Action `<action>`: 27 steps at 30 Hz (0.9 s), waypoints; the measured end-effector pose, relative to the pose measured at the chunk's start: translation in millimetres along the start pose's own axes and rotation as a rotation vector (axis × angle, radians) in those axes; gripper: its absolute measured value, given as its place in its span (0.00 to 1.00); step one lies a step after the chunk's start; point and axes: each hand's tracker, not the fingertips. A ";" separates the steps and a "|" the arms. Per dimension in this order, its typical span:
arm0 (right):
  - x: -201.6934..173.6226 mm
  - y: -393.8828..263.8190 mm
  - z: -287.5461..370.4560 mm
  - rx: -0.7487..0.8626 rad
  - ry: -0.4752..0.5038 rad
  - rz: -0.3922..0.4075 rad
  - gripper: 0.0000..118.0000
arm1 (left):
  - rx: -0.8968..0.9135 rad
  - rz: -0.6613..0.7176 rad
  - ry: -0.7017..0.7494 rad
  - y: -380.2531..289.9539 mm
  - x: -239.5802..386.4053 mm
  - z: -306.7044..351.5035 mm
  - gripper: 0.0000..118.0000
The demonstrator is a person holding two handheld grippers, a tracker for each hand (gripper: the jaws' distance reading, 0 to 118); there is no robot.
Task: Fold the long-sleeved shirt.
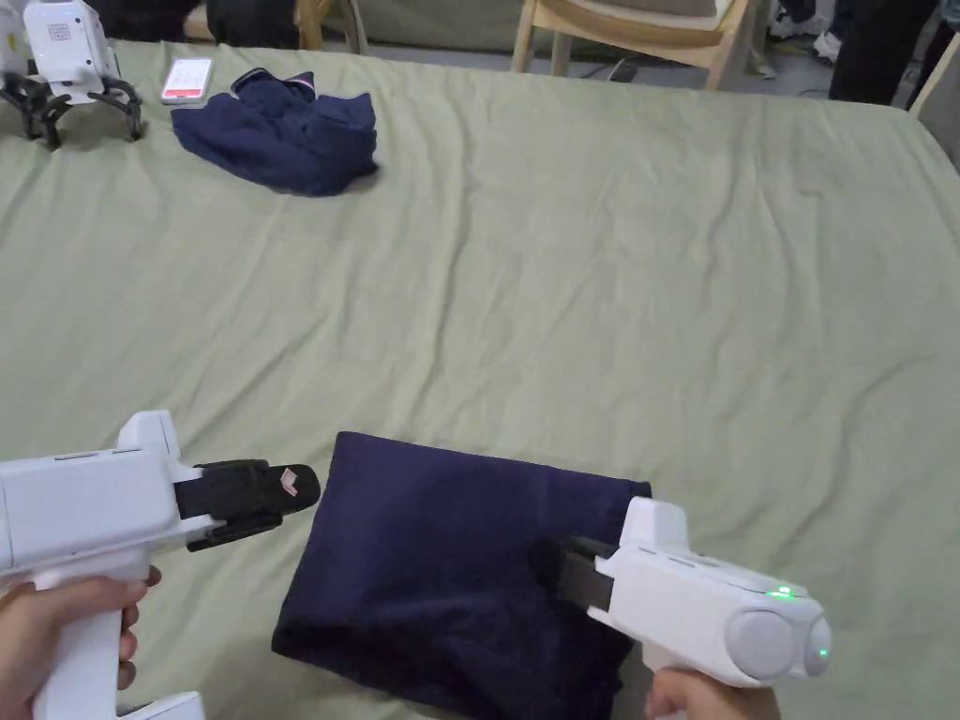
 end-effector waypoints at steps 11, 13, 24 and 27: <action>9.8 -1.8 18.0 0.092 -0.176 0.082 0.00 | -0.266 0.106 -0.087 -2.9 -39.9 -105.5 0.94; 9.3 -5.3 19.5 0.103 -0.186 0.088 0.00 | -0.291 0.064 -0.240 -2.5 -24.5 -111.0 0.94; -100.3 -5.8 47.2 0.363 -0.308 0.545 0.00 | -0.271 0.048 -0.124 4.6 -58.7 -82.5 0.26; -145.5 0.1 25.9 0.388 -0.234 0.646 0.00 | -0.188 0.043 -0.065 30.8 -75.4 -29.2 0.26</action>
